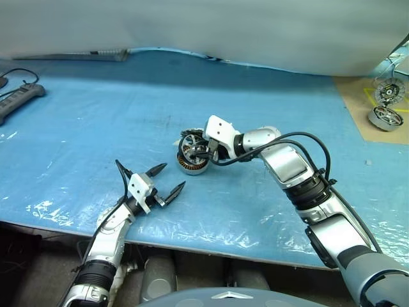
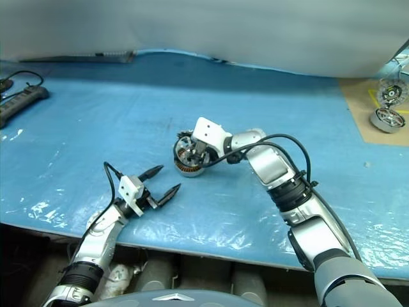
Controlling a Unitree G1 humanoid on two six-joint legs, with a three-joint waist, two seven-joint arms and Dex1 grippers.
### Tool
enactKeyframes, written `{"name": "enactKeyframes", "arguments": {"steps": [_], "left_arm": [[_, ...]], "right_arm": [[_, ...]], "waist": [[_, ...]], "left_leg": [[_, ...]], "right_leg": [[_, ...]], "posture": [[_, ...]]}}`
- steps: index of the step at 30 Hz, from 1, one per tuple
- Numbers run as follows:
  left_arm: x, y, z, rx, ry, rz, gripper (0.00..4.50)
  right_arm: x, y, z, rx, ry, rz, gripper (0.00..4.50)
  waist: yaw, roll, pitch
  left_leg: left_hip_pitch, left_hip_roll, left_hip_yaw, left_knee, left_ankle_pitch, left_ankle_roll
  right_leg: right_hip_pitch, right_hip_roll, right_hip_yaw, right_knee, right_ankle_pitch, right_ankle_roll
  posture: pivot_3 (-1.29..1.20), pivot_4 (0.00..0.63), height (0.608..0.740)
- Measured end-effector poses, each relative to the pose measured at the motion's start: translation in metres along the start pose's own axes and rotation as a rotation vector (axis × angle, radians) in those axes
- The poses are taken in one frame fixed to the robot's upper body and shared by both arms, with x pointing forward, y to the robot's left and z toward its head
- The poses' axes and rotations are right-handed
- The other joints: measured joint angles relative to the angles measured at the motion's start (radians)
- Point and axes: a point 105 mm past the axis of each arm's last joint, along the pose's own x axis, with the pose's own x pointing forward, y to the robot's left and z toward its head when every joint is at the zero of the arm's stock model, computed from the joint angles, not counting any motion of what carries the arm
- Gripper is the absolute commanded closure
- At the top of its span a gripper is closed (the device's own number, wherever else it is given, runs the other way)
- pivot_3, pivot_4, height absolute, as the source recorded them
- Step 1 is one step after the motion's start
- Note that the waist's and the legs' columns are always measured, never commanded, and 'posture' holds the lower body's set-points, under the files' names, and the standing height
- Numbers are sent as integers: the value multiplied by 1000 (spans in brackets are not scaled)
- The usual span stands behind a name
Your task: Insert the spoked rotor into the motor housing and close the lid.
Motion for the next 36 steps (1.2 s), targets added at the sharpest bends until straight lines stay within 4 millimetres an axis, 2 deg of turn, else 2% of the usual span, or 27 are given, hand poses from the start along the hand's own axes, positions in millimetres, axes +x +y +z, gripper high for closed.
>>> {"name": "enactKeyframes", "arguments": {"steps": [13,19,24,28,34,36], "left_arm": [[-2,0,0,-5,-6,1,0],[-5,-2,1,-7,-1,12,0],[-7,-2,1,-14,10,19,0],[-7,-2,1,-17,15,17,0],[-7,-1,0,-19,15,7,0],[-7,-1,0,-20,13,3,0]], "right_arm": [[-1,5,-11,-13,43,8,3282],[1,9,-14,-4,53,15,1299],[2,7,-12,36,47,-5,1299],[-1,2,2,105,-22,-53,2210],[7,12,-2,214,-48,-78,4379],[12,15,-2,240,-60,-84,4481]], "waist": [[0,0,0],[-3,0,0],[-3,0,0],[-4,0,0],[-3,0,0],[-3,0,0]], "left_leg": [[0,0,0,-1,0,0],[0,0,0,-2,0,0],[0,0,0,-2,0,0],[0,0,0,-2,0,0],[0,0,0,-2,0,0],[0,0,0,-2,0,0]], "right_leg": [[0,0,0,-1,0,0],[-1,0,0,-1,0,0],[-1,0,0,-1,0,0],[-1,0,0,-1,0,0],[-1,0,0,0,0,0],[-1,0,0,0,0,0]], "posture": [[0,150,740],[0,150,740],[0,150,740],[0,150,740],[0,150,740],[0,150,740]]}}
